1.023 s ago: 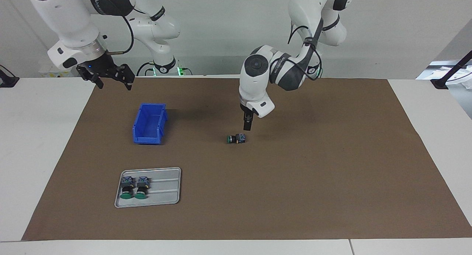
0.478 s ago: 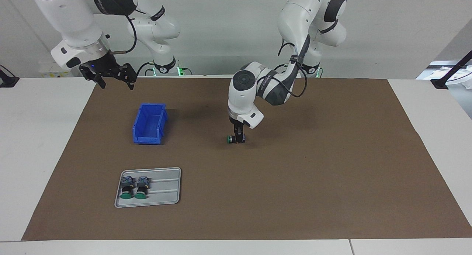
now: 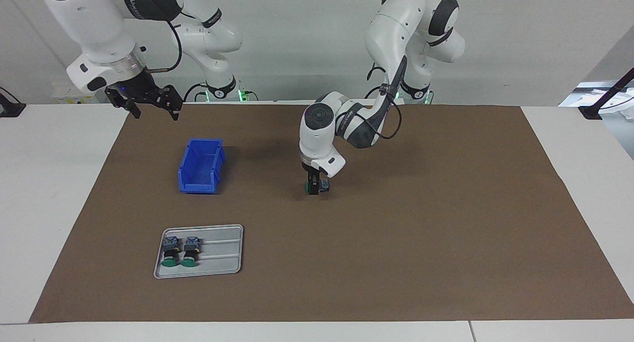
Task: Place and press button with both arms
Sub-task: 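Move the left gripper down beside the green-capped part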
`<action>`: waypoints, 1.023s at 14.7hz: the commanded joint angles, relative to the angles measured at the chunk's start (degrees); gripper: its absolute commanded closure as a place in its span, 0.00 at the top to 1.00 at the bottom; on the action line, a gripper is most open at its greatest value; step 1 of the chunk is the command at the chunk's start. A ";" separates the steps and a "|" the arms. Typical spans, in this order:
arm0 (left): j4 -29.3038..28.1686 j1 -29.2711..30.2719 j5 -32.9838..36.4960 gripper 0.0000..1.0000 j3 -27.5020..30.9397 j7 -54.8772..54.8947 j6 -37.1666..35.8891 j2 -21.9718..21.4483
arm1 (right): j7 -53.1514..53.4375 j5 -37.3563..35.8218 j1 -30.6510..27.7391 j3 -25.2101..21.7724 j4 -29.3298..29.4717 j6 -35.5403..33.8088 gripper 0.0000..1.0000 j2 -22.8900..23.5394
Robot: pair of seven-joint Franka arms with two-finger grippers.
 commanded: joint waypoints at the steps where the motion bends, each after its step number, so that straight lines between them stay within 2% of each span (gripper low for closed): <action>1: 0.97 -1.26 0.06 0.99 1.08 -1.29 1.55 0.85 | -0.88 -0.48 -0.44 0.17 -1.81 0.85 0.99 -1.48; 5: 0.70 -1.18 0.07 0.84 1.08 -1.21 2.70 0.94 | -0.88 -0.48 -0.36 0.17 -1.81 0.85 0.99 -1.48; 9: -0.09 -0.74 0.24 0.79 1.08 -1.12 4.02 0.94 | -0.88 -0.48 -0.44 0.17 -1.81 0.85 0.99 -1.48; 10: -0.35 -0.74 0.24 0.72 1.08 -1.03 4.28 0.94 | -0.88 -0.39 -0.44 0.17 -1.81 0.85 0.99 -1.48; 13: -0.44 -0.56 0.24 0.60 1.08 -0.85 4.19 0.94 | -0.88 -0.39 -0.44 0.17 -1.81 0.85 0.99 -1.48; 15: -0.44 -0.65 0.24 0.45 1.08 -0.77 4.19 0.94 | -0.88 -0.39 -0.44 0.17 -1.81 0.85 0.99 -1.48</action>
